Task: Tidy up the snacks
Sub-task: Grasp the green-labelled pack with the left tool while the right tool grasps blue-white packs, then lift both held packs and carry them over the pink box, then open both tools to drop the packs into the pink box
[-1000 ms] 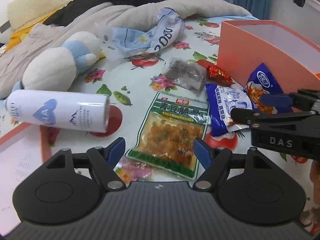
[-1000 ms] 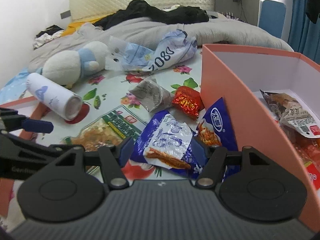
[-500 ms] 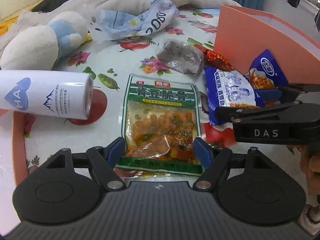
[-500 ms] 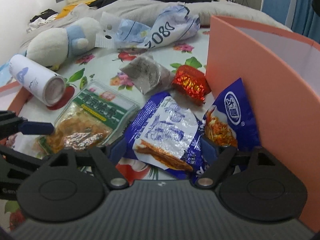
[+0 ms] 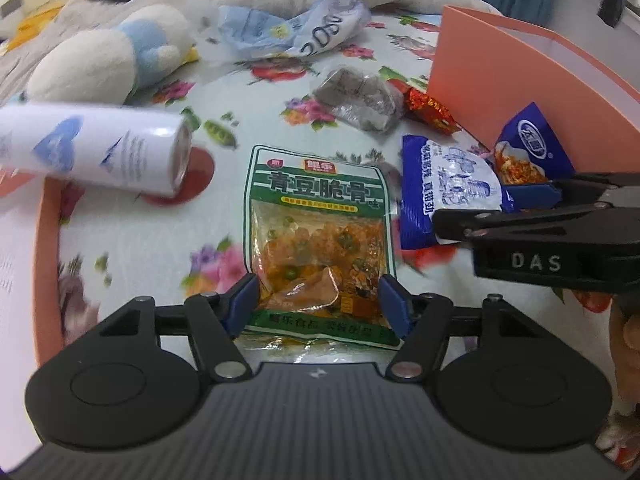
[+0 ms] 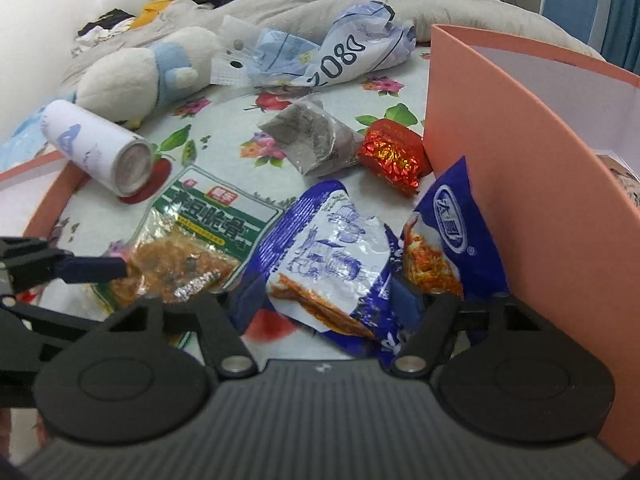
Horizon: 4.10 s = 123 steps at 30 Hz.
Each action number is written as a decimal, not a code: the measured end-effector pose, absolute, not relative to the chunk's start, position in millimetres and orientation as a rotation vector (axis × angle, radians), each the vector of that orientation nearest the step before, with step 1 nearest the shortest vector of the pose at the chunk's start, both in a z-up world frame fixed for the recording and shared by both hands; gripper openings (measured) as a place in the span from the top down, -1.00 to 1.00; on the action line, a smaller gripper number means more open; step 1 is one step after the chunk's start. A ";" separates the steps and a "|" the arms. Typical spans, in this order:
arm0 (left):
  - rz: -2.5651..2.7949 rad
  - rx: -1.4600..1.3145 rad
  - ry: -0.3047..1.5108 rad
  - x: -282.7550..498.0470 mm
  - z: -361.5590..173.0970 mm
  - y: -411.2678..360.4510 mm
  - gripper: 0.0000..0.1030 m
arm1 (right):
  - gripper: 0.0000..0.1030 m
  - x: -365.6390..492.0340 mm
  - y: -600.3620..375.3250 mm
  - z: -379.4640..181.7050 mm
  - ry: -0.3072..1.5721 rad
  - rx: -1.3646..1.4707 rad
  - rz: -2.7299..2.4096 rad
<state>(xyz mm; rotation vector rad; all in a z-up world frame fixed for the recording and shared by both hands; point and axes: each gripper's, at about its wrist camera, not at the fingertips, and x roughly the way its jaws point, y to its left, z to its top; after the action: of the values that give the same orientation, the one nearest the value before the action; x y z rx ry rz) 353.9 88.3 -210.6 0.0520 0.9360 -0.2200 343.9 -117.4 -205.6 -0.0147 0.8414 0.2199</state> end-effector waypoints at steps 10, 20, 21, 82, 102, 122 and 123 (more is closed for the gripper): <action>-0.110 -0.020 0.951 280.9 -206.4 87.7 -0.32 | -0.19 312.9 -109.6 -213.9 0.842 -0.164 0.313; -0.037 -0.102 0.928 247.0 -202.0 80.4 -0.16 | 0.14 308.9 -113.6 -207.1 0.853 -0.169 0.387; -0.031 -0.107 0.924 244.3 -201.9 78.5 -0.13 | 0.16 306.4 -114.4 -205.6 0.858 -0.171 0.393; -0.161 -0.318 0.635 130.6 -1.5 -57.0 -0.06 | 0.21 133.8 -299.2 -27.3 0.561 0.078 0.235; -0.300 -0.294 0.732 231.9 -21.3 -136.5 -0.07 | 0.21 185.8 -362.8 -40.1 0.600 0.070 0.116; -0.368 -0.252 0.938 369.9 -94.0 -198.0 -0.08 | 0.21 297.1 -403.5 -107.7 0.793 0.065 0.090; -0.368 -0.251 0.946 373.8 -97.9 -199.3 -0.08 | 0.21 300.4 -405.0 -110.7 0.801 0.065 0.090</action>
<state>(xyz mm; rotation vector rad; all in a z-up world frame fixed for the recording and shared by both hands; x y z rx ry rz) 373.8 -199.3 -97.9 -0.2512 0.9457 -0.3675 300.4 -405.0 -110.7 0.0649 0.8006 0.0905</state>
